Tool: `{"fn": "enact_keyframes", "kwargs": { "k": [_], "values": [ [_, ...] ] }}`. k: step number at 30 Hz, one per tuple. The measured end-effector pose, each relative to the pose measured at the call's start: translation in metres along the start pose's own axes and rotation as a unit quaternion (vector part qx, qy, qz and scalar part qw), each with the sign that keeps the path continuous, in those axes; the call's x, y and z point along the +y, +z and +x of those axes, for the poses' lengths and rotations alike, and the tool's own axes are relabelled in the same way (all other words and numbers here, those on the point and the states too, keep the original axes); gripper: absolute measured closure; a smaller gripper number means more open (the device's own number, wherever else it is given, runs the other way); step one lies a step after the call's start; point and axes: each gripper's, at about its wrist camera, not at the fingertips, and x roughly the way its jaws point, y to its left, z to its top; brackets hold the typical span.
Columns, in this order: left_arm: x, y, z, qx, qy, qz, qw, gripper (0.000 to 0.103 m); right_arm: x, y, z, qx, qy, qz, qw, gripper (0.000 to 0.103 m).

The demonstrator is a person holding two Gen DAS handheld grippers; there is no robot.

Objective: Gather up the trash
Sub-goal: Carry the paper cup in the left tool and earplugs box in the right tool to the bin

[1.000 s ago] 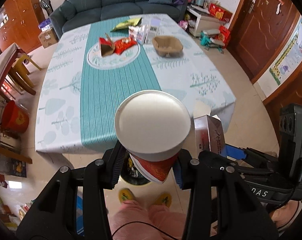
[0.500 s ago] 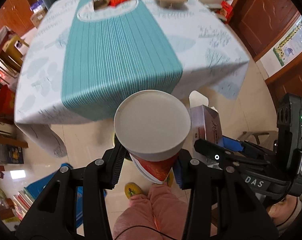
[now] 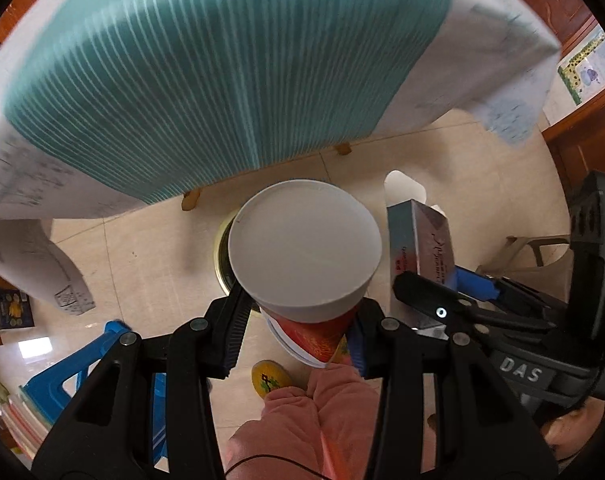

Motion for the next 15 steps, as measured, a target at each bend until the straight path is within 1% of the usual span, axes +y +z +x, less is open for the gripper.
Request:
{"fn": "enact_keyframes", "kwargs": {
  "k": [5, 9, 15],
  "values": [
    [0.009, 0.0, 0.053, 0.006, -0.005, 0.001, 1.0, 0.064, -0.016, 0.001, 0.04, 0.006, -0.011, 0.0, 1.0, 0.04],
    [0.012, 0.003, 0.094, 0.01, -0.006, 0.016, 0.9998, 0.063, -0.03, 0.001, 0.068, 0.011, -0.02, 0.003, 1.0, 0.04],
    [0.017, 0.009, 0.131, 0.024, -0.015, 0.019, 0.9994, 0.062, -0.033, 0.01, 0.099, 0.019, -0.03, 0.0, 0.999, 0.04]
  ]
}}
